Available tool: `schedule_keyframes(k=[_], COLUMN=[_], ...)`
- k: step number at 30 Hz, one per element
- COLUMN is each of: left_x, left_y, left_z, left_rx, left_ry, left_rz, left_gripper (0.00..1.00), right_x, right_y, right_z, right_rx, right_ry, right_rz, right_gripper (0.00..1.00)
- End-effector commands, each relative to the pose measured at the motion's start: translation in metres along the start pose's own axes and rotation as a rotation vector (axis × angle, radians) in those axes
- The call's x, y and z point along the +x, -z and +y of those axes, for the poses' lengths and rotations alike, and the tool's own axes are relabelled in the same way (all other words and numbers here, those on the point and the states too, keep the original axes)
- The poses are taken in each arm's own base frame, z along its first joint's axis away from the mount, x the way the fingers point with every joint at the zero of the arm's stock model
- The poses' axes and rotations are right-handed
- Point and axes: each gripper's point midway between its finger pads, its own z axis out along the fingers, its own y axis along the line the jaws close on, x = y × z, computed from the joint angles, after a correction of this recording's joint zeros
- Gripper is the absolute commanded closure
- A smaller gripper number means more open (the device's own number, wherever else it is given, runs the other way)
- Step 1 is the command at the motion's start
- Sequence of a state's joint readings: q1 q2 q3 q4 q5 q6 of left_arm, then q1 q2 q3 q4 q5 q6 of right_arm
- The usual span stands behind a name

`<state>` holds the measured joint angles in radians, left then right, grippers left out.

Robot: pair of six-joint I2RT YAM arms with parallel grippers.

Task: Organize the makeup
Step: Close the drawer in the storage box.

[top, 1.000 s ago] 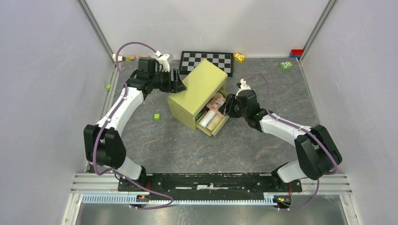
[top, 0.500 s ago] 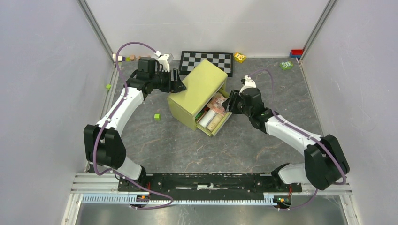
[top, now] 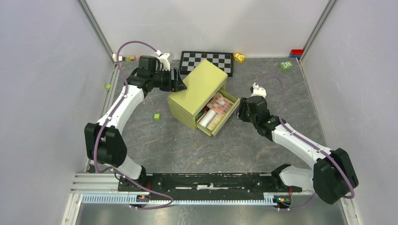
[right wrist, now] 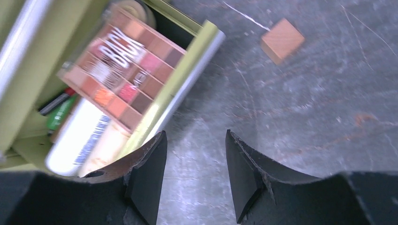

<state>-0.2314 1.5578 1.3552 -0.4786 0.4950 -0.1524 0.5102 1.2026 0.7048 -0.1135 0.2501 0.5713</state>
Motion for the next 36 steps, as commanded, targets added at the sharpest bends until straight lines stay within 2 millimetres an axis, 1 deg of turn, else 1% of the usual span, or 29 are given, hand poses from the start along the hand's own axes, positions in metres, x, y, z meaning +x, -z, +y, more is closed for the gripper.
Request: schedule_keyframes(k=[1, 4, 6, 8, 10, 14, 16, 20, 22, 27, 33, 36], left_x=[-0.012, -0.005, 0.001, 0.008, 0.014, 0.019, 0.020, 0.022, 0.022, 0.024, 0.025, 0.026], left_y=[-0.001, -0.004, -0.006, -0.008, -0.011, -0.013, -0.013, -0.015, -0.015, -0.017, -0.018, -0.019], left_z=[-0.023, -0.024, -0.027, -0.031, -0.035, -0.043, -0.045, -0.047, -0.047, -0.049, -0.050, -0.049], left_rx=[0.068, 0.080, 0.086, 0.092, 0.100, 0.114, 0.118, 0.127, 0.128, 0.141, 0.144, 0.144], left_ry=[0.036, 0.044, 0.036, 0.028, 0.024, 0.008, 0.005, 0.004, 0.006, 0.013, 0.011, 0.012], left_rz=[-0.001, 0.017, 0.031, 0.046, 0.062, 0.079, 0.082, 0.088, 0.090, 0.100, 0.104, 0.107], left_gripper=[0.24, 0.25, 0.25, 0.25, 0.25, 0.25, 0.25, 0.25, 0.25, 0.26, 0.26, 0.26], right_x=[0.018, 0.032, 0.040, 0.045, 0.048, 0.049, 0.046, 0.039, 0.036, 0.036, 0.019, 0.015], right_y=[0.002, -0.004, -0.010, -0.018, -0.026, -0.041, -0.045, -0.049, -0.050, -0.056, -0.054, -0.055], right_z=[-0.028, -0.031, -0.027, -0.018, -0.003, 0.032, 0.050, 0.072, 0.078, 0.091, 0.104, 0.109], right_rx=[0.111, 0.124, 0.107, 0.071, 0.006, -0.136, -0.210, -0.302, -0.331, -0.377, -0.413, -0.426], right_ry=[-0.006, 0.001, 0.001, -0.006, -0.019, -0.065, -0.096, -0.143, -0.157, -0.195, -0.200, -0.200], right_rz=[0.031, 0.084, 0.121, 0.148, 0.168, 0.209, 0.213, 0.204, 0.195, 0.206, 0.140, 0.130], right_gripper=[0.45, 0.44, 0.44, 0.44, 0.44, 0.44, 0.44, 0.44, 0.44, 0.44, 0.45, 0.45])
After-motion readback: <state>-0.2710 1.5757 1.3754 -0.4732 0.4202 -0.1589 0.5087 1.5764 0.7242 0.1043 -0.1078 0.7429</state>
